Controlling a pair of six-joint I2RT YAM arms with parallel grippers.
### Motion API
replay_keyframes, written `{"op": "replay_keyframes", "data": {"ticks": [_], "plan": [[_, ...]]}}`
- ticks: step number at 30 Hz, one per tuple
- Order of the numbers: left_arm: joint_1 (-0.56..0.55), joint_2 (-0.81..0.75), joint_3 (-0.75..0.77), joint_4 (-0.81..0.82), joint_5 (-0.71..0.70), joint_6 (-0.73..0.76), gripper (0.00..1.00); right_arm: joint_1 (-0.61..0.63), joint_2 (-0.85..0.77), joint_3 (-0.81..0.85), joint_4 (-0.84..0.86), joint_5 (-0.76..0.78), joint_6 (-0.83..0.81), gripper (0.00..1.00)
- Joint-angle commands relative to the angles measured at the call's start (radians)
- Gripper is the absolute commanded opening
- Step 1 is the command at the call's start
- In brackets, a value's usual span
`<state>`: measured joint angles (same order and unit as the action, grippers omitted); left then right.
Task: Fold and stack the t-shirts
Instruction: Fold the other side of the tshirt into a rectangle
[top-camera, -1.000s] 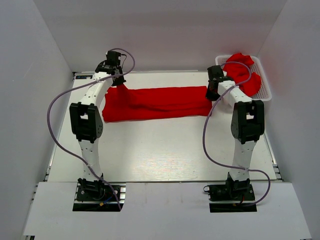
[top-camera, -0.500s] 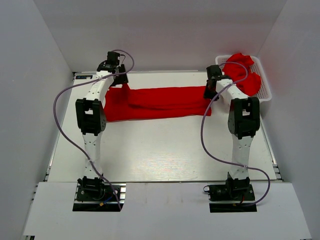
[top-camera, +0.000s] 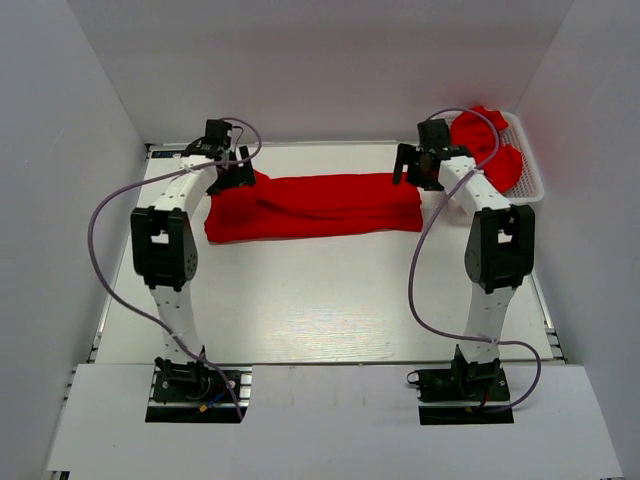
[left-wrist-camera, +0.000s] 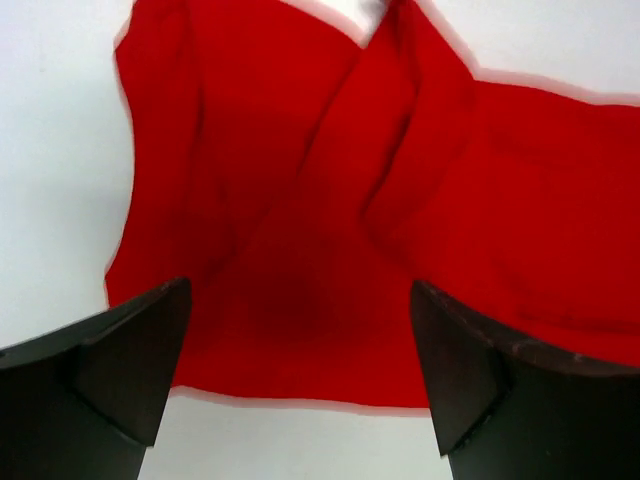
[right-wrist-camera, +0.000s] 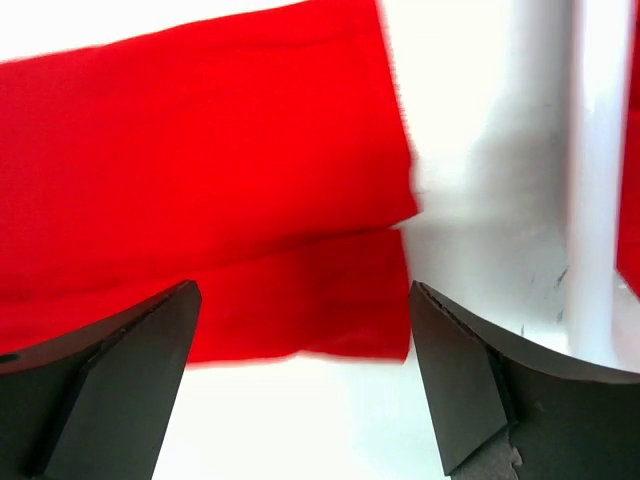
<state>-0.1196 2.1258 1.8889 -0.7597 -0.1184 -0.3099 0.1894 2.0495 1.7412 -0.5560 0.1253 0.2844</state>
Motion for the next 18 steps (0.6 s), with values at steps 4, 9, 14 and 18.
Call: {"op": "replay_keyframes", "data": {"ticks": [4,9,14,18], "plan": [[0.001,-0.329,-0.405,0.182,0.078,-0.07,1.0,0.122,-0.15,-0.121,0.08,-0.15,-0.154,0.9],[0.001,-0.397,-0.589,0.27,0.141,-0.092,0.87,0.214,-0.128,-0.175,0.142,-0.237,-0.157,0.9],[-0.008,-0.357,-0.646,0.35,0.223,-0.113,0.68,0.301,-0.046,-0.132,0.153,-0.279,-0.145,0.9],[-0.008,-0.311,-0.669,0.382,0.235,-0.126,0.67,0.324,-0.005,-0.117,0.165,-0.265,-0.096,0.9]]}}
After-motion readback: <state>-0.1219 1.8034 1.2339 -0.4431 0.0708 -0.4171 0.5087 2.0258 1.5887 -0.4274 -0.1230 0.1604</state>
